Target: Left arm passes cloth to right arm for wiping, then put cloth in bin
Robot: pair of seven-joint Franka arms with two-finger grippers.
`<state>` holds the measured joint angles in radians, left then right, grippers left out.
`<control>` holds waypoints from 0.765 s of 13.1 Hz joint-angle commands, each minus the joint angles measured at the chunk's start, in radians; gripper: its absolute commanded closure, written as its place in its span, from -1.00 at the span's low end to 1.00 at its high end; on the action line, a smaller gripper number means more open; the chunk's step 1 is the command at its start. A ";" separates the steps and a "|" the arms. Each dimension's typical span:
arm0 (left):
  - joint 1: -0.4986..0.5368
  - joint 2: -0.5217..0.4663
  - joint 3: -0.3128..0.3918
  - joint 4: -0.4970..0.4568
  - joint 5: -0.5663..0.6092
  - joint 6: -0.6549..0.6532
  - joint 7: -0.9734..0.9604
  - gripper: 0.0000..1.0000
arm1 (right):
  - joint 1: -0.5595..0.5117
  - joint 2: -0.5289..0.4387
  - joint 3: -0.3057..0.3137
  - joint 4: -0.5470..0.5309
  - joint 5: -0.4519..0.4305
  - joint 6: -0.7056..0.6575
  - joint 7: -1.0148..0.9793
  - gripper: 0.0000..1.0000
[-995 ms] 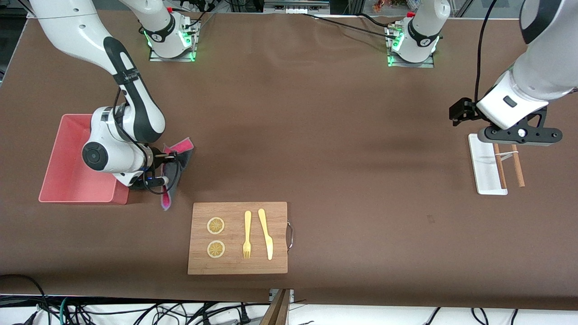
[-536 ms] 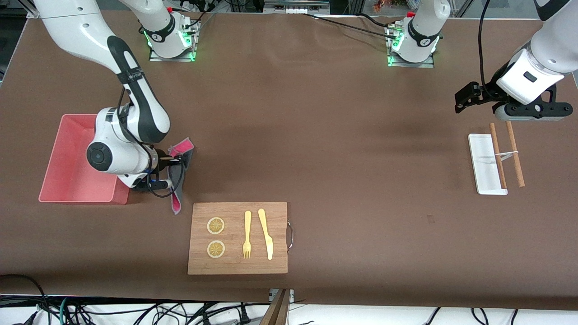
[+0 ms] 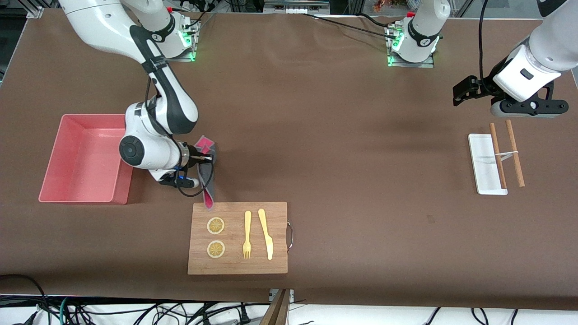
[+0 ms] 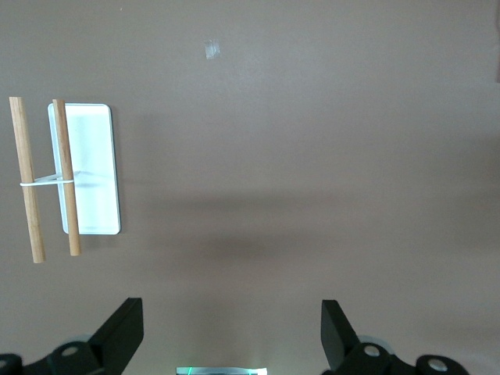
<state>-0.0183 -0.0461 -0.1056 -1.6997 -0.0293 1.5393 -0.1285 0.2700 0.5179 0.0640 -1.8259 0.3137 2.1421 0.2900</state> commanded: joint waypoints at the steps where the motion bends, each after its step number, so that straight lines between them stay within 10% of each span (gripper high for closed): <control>1: -0.011 0.022 -0.005 0.041 0.023 -0.030 0.009 -1.00 | 0.026 -0.004 0.035 0.032 0.034 -0.011 0.121 1.00; 10: -0.008 0.035 -0.006 0.040 0.025 -0.030 0.006 -1.00 | 0.057 0.045 0.120 0.163 0.099 -0.011 0.357 1.00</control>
<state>-0.0241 -0.0333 -0.1097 -1.6943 -0.0289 1.5266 -0.1288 0.3519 0.5415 0.1796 -1.6856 0.3932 2.1474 0.6649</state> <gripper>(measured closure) 0.000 0.965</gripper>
